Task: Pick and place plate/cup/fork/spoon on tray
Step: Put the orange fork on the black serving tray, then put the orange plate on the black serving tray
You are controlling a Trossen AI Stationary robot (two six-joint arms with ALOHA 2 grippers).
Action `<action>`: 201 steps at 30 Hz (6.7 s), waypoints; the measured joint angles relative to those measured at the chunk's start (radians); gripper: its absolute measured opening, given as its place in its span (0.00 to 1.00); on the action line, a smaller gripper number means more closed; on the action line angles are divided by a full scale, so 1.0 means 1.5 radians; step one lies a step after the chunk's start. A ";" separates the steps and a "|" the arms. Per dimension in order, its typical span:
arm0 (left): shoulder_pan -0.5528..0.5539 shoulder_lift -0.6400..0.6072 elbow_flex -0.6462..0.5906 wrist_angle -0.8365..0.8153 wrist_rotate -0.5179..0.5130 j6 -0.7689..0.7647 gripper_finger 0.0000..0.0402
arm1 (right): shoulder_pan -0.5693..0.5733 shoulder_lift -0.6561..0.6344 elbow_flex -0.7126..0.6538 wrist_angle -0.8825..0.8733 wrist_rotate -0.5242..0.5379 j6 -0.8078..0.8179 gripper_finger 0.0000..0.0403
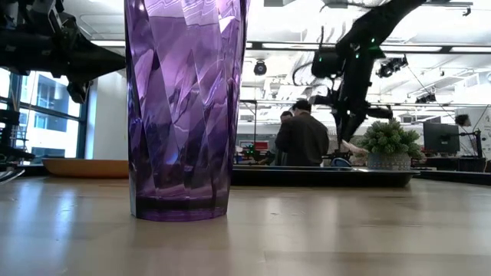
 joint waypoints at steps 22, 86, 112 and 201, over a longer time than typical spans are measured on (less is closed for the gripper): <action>0.000 0.000 0.000 0.000 -0.004 0.000 0.08 | 0.030 0.100 -0.001 -0.026 0.014 0.036 0.02; 0.000 0.000 0.000 0.000 -0.004 0.000 0.08 | 0.025 0.159 -0.002 -0.022 -0.018 0.060 0.32; 0.000 0.000 0.000 0.000 -0.005 0.000 0.08 | 0.025 0.100 -0.002 -0.040 -0.014 0.063 0.32; 0.225 0.512 0.522 -0.507 0.223 -0.126 0.08 | 0.451 -0.268 -0.002 0.116 0.143 0.122 0.32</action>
